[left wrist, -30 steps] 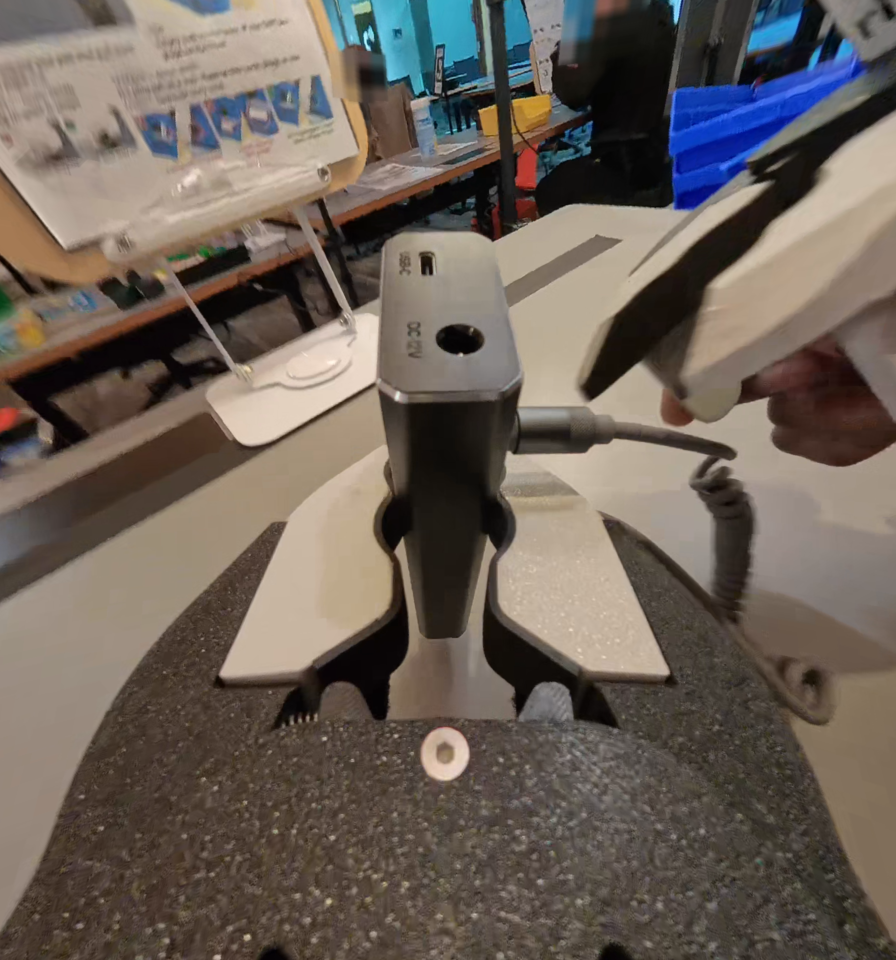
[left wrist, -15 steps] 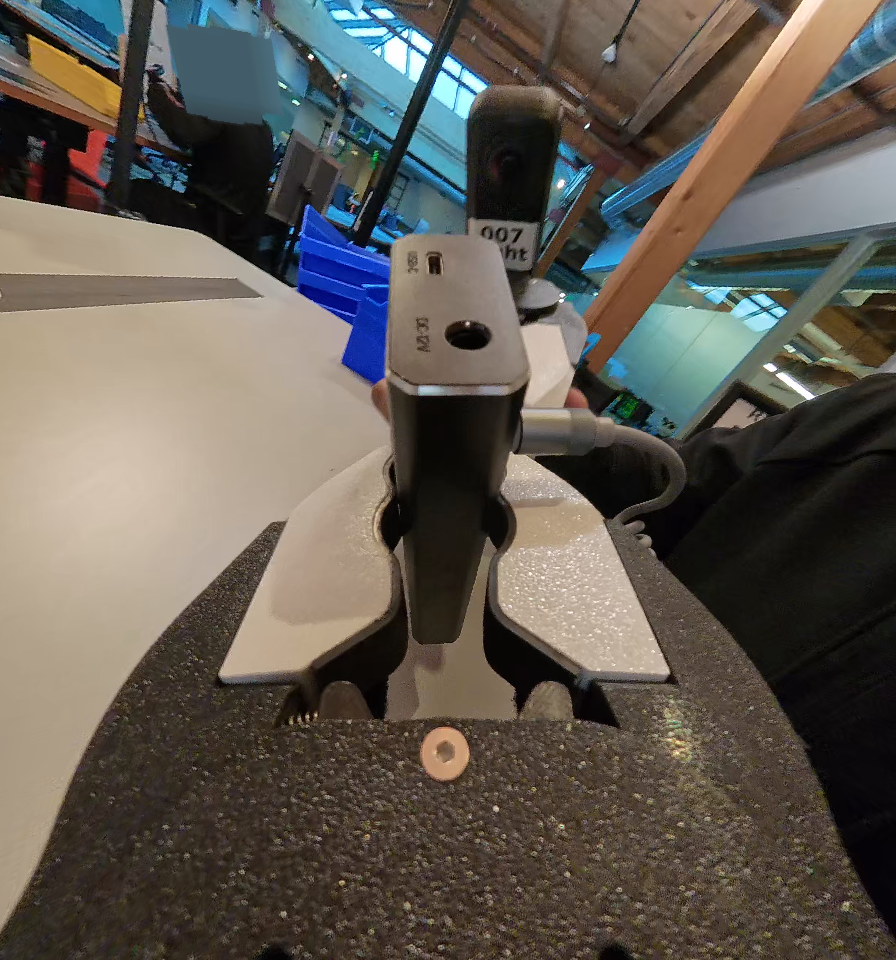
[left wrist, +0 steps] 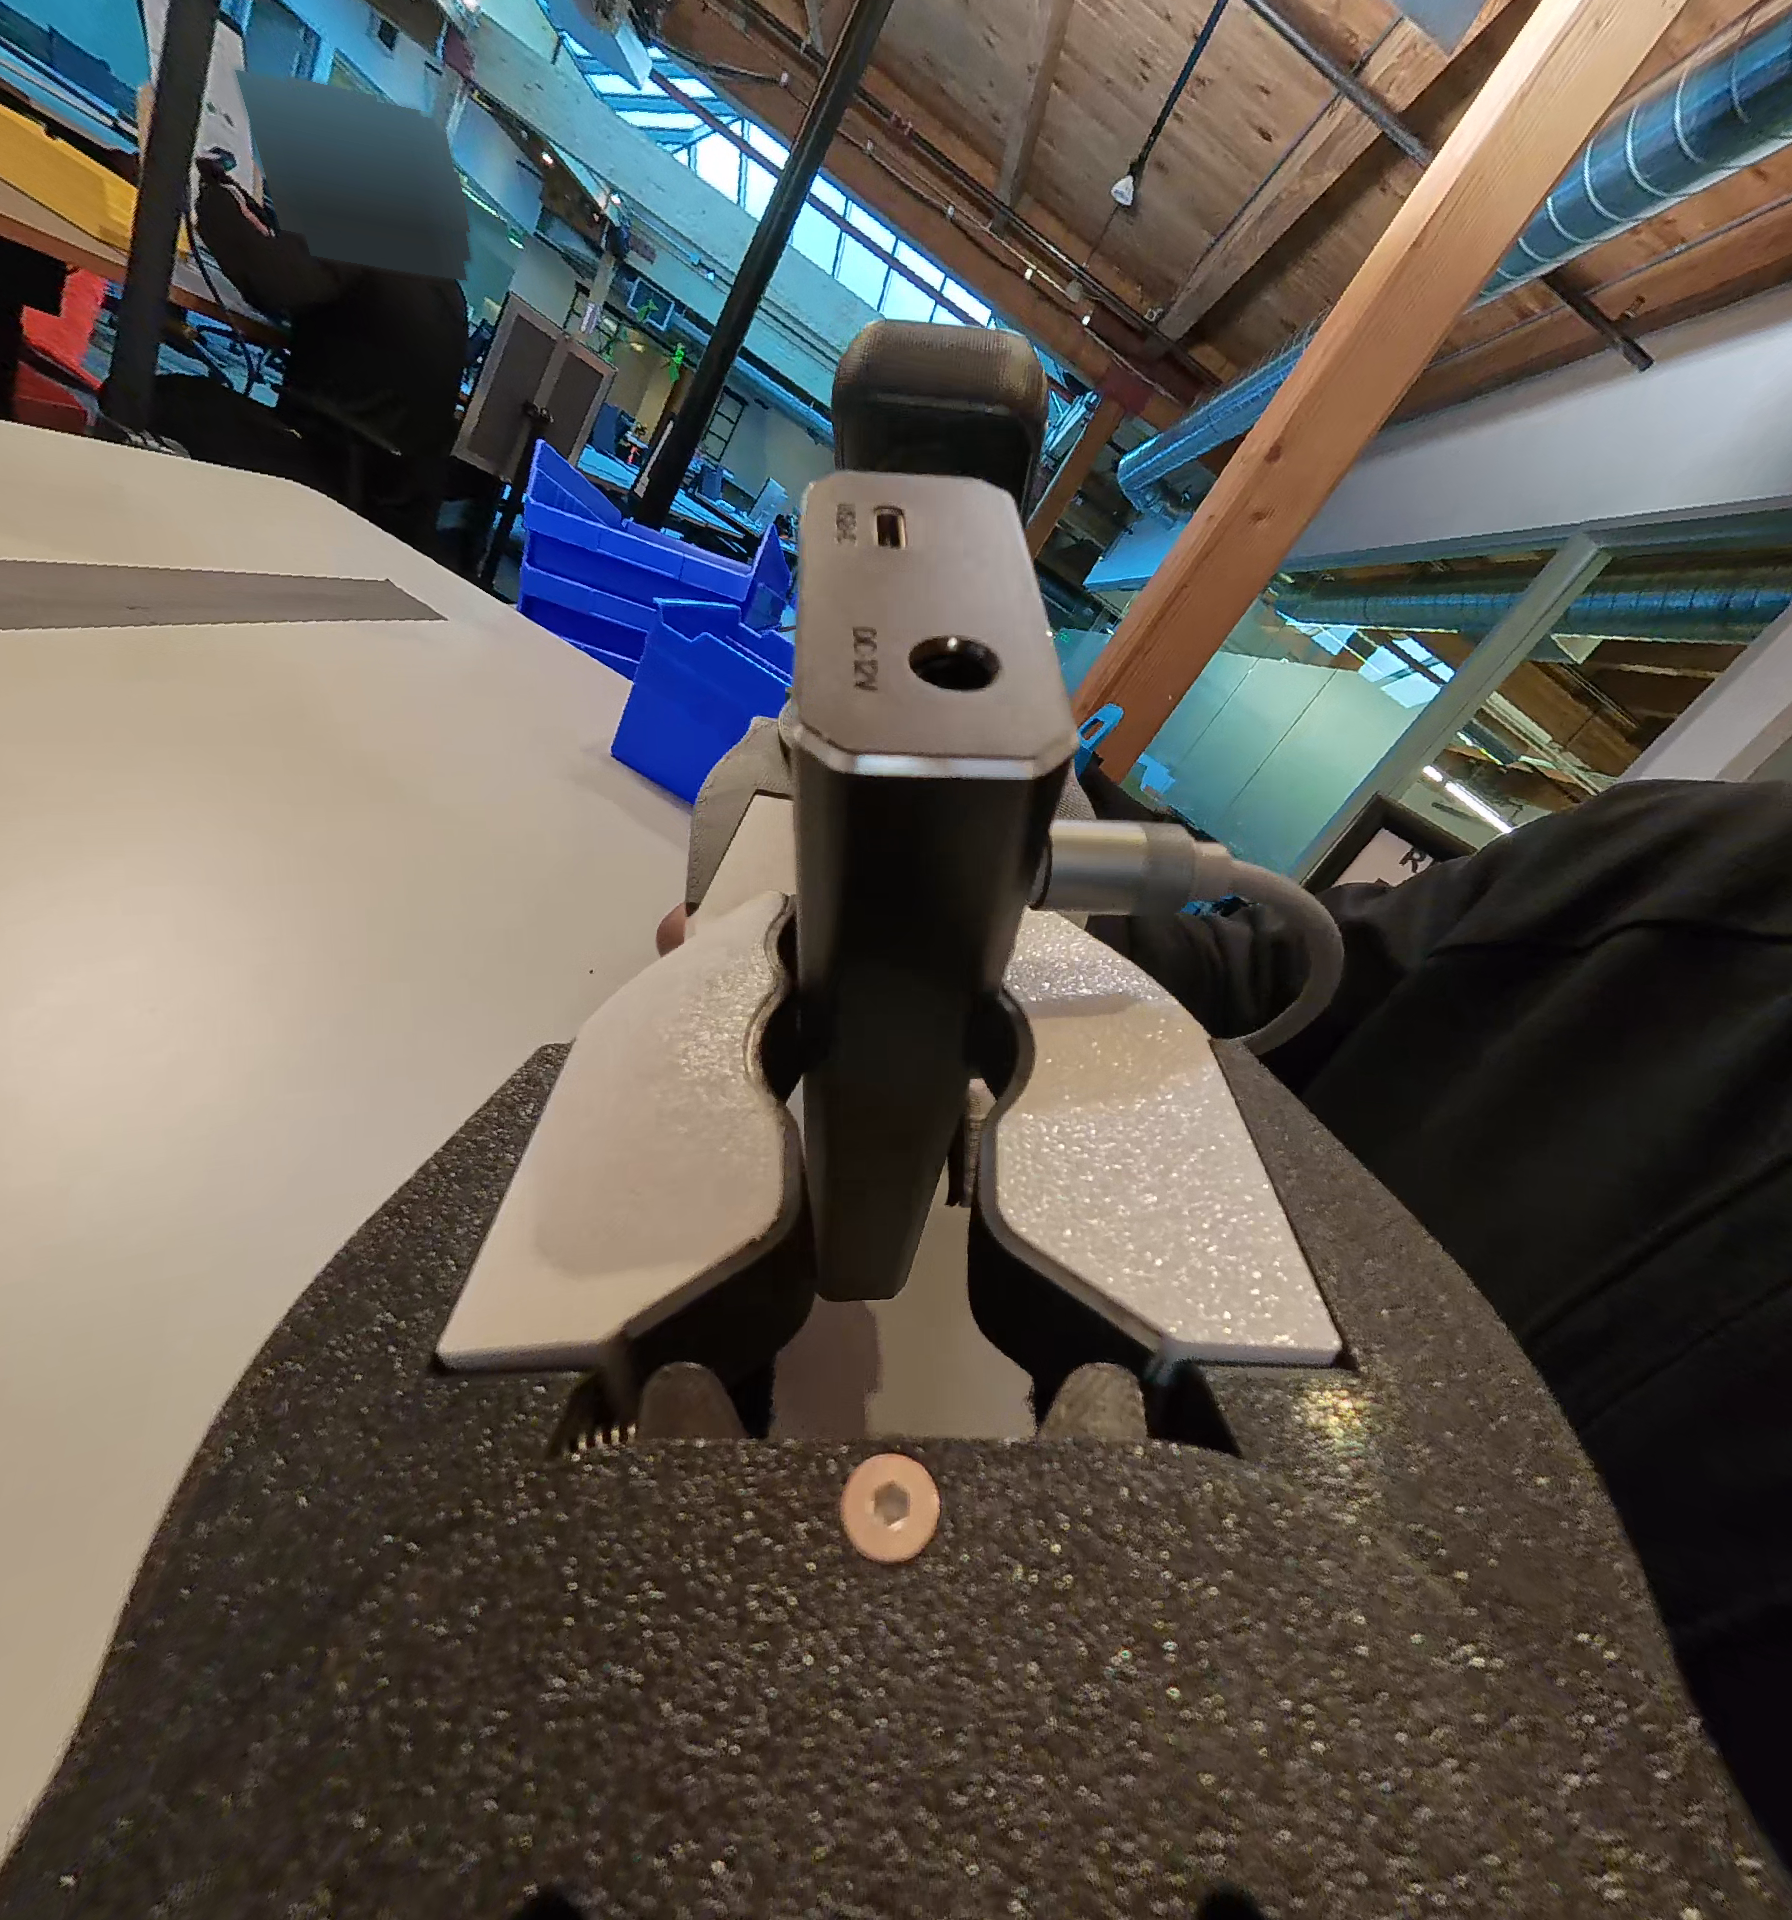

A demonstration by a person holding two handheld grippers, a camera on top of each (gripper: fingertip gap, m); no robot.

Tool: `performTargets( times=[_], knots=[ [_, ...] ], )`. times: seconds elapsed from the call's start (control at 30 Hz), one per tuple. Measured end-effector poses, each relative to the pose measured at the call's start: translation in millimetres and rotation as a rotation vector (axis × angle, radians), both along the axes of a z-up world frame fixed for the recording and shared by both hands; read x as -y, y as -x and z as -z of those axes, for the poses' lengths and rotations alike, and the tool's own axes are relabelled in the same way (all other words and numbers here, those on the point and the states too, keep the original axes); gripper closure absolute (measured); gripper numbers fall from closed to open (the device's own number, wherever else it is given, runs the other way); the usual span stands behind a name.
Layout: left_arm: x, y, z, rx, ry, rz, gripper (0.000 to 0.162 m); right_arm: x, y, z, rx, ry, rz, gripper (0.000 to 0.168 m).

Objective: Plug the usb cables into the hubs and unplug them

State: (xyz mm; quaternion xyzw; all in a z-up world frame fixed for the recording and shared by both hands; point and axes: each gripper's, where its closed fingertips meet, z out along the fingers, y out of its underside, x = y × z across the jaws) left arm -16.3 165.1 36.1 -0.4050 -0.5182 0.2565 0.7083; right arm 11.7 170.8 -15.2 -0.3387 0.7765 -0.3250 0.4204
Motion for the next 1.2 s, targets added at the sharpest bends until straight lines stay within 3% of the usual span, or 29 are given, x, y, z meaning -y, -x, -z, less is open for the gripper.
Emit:
performTargets(
  times=[0.33,0.47,0.77,1.0,1.2],
  knots=[
    [3,-1,-6,-0.053,-0.1,0.013,0.129,2,-6,-6,0.117,0.011,0.019,0.138],
    [10,-5,0,-0.005,-0.101,0.008,0.12,6,-1,-18,0.214,0.004,0.056,0.14],
    [21,-12,11,0.092,-0.108,-0.004,0.114,7,34,-26,0.15,0.06,0.17,0.139],
    [44,-19,22,0.14,-0.139,-0.096,0.115,-17,112,-86,-0.063,0.298,0.347,0.14],
    [41,-17,18,0.131,-0.138,-0.103,0.116,-51,251,-135,-0.444,0.374,0.527,0.14]
  ],
)
